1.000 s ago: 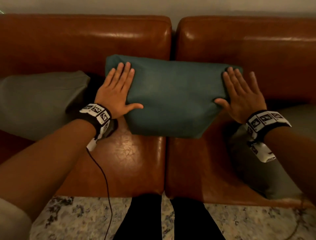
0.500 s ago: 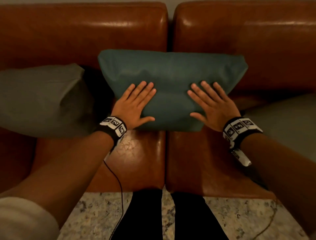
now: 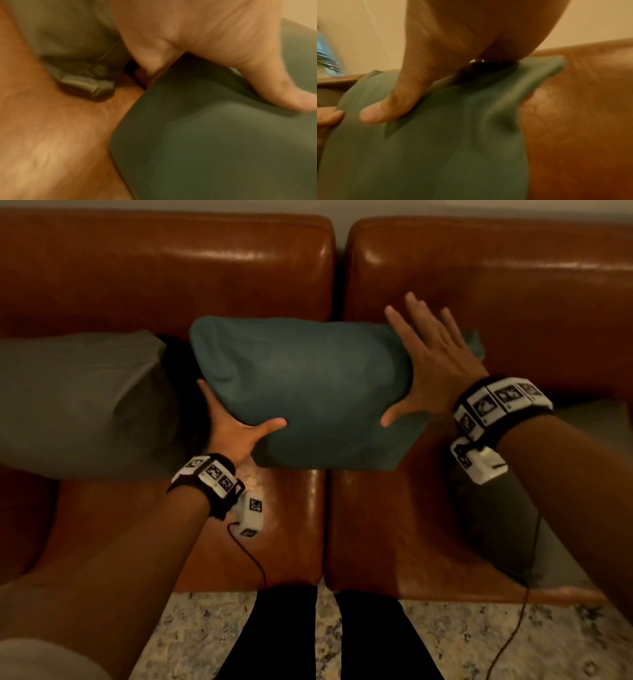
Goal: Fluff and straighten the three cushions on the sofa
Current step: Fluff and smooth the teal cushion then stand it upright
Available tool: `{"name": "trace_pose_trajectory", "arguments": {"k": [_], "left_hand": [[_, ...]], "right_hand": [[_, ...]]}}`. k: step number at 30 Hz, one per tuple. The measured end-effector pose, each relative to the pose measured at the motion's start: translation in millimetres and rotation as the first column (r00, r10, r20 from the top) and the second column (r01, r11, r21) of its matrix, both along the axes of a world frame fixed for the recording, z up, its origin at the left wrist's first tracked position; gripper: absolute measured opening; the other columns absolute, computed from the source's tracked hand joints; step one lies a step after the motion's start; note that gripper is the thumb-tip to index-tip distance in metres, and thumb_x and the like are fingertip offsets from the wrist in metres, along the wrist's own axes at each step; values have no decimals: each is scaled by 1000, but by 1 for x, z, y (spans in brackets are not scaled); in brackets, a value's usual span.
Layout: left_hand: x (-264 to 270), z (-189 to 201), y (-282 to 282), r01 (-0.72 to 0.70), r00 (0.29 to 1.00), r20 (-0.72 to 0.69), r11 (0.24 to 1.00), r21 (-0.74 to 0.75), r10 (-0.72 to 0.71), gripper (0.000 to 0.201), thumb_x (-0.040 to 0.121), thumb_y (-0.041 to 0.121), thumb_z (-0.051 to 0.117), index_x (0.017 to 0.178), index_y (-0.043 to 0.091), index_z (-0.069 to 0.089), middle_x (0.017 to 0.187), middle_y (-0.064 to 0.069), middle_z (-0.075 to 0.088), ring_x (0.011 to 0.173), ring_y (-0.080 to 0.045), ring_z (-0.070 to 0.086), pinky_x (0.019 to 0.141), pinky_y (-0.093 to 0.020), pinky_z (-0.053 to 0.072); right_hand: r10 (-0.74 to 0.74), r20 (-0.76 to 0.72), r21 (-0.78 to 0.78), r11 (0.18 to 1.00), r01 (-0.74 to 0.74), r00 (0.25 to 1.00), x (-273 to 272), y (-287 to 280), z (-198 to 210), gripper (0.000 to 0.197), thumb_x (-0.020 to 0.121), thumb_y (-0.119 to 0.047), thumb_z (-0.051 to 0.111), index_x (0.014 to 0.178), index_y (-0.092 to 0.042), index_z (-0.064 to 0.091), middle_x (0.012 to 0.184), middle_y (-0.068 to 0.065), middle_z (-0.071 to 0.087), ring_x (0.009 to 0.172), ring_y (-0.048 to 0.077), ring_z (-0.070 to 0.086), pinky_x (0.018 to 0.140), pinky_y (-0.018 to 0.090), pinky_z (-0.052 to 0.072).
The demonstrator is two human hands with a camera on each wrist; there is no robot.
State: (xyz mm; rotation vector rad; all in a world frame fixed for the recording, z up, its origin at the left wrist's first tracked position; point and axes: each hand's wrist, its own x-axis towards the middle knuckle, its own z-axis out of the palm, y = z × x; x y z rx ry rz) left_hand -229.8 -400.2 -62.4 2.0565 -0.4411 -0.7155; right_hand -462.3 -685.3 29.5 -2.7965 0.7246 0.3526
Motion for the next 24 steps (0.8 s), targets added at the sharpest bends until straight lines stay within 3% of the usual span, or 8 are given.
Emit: {"name": "trace_pose_trajectory", "arguments": {"k": [3,7,11,16,19,21,22,24], "left_hand": [[18,-2,0,118,990,-84,993,18,-116,126,48,63,98,152,23,39,146,9,58,135,-5,55,116,-44,45],[11,32,1,154,987,17,982,107,-157,114,50,71,92,146,29,47,139,14,63,129,-7,59,111,-37,49],[-2,100,-18,181,947,257,981,77,-195,108,58,70,89,150,35,43,145,10,59,133,-15,55,112,-36,45],[1,146,-75,487,659,592,863,133,-463,108,67,81,74,155,24,43,156,0,50,142,-22,48,119,-42,35],[-3,118,-90,710,426,391,570,414,-816,115,72,82,69,164,32,21,172,1,21,157,-21,22,125,-54,22],[-7,100,-88,760,280,360,434,483,-890,119,75,83,66,166,31,9,174,2,6,160,-19,7,124,-50,14],[-8,96,-85,747,268,412,459,482,-871,119,75,84,63,166,29,10,174,1,6,160,-20,5,126,-50,11],[-2,95,-78,654,407,518,636,410,-752,119,73,86,62,165,26,17,174,-3,10,160,-27,7,128,-52,6]], "right_hand": [[-3,-103,80,997,11,995,17,0,0,160,41,-97,70,163,-33,-12,173,11,9,159,33,13,128,55,10],[-71,-47,71,995,74,996,10,9,10,145,52,-87,77,165,-31,5,163,10,37,145,36,40,120,53,28],[-304,38,314,908,277,952,-30,19,18,143,49,-66,94,163,-35,13,164,2,36,148,29,39,120,49,33],[-495,-13,586,700,408,869,-54,43,-15,155,40,-54,103,162,-34,11,164,-11,30,144,4,31,119,35,32],[-545,24,700,608,375,838,-41,57,-41,165,34,-63,102,162,-40,1,170,-8,23,155,12,26,124,47,31],[-634,65,709,573,412,771,-26,62,-47,166,32,-69,99,163,-35,1,171,-5,21,157,13,23,125,45,30],[-676,80,705,558,438,732,-20,64,-45,167,33,-72,97,163,-31,1,171,-3,19,157,15,23,125,45,29],[-732,93,708,525,472,675,-17,65,-42,162,36,-71,96,164,-27,6,169,-2,26,153,17,30,124,46,33]]}}
